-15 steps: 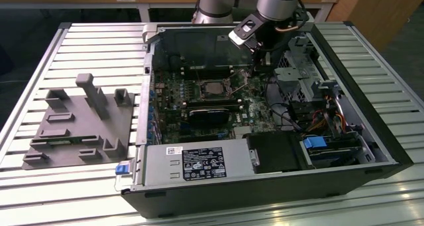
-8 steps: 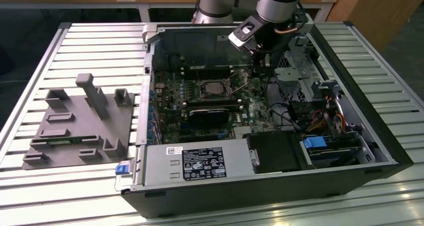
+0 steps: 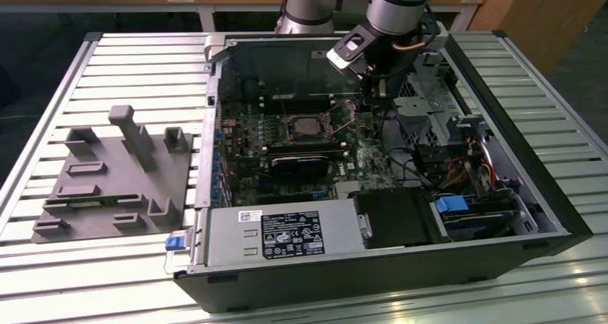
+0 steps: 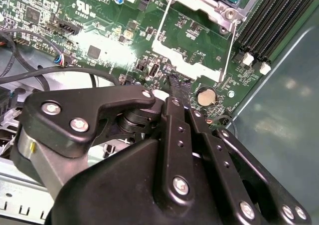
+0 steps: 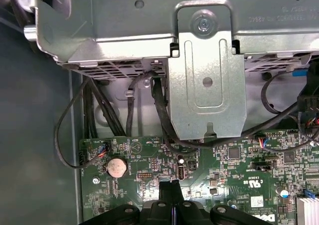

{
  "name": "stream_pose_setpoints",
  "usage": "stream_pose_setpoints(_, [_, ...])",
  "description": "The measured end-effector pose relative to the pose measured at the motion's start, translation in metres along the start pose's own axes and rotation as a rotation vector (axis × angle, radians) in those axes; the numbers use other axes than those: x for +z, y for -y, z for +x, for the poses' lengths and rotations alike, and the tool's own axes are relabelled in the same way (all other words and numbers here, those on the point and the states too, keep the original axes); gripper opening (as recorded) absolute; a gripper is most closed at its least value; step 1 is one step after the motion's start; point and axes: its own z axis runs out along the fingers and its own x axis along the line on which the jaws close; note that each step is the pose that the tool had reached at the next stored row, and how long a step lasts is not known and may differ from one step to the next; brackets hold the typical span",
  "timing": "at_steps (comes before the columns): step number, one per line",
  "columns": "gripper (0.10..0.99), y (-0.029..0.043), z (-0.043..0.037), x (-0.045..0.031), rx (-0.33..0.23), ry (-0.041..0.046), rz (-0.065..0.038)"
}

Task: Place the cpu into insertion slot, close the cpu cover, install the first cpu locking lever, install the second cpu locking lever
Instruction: 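Close the cpu cover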

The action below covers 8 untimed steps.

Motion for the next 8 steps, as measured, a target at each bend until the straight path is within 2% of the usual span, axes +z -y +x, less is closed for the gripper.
stream_pose_setpoints(8, [0.106,0.0016,-0.0002,0.0016,0.000,0.0000,0.000])
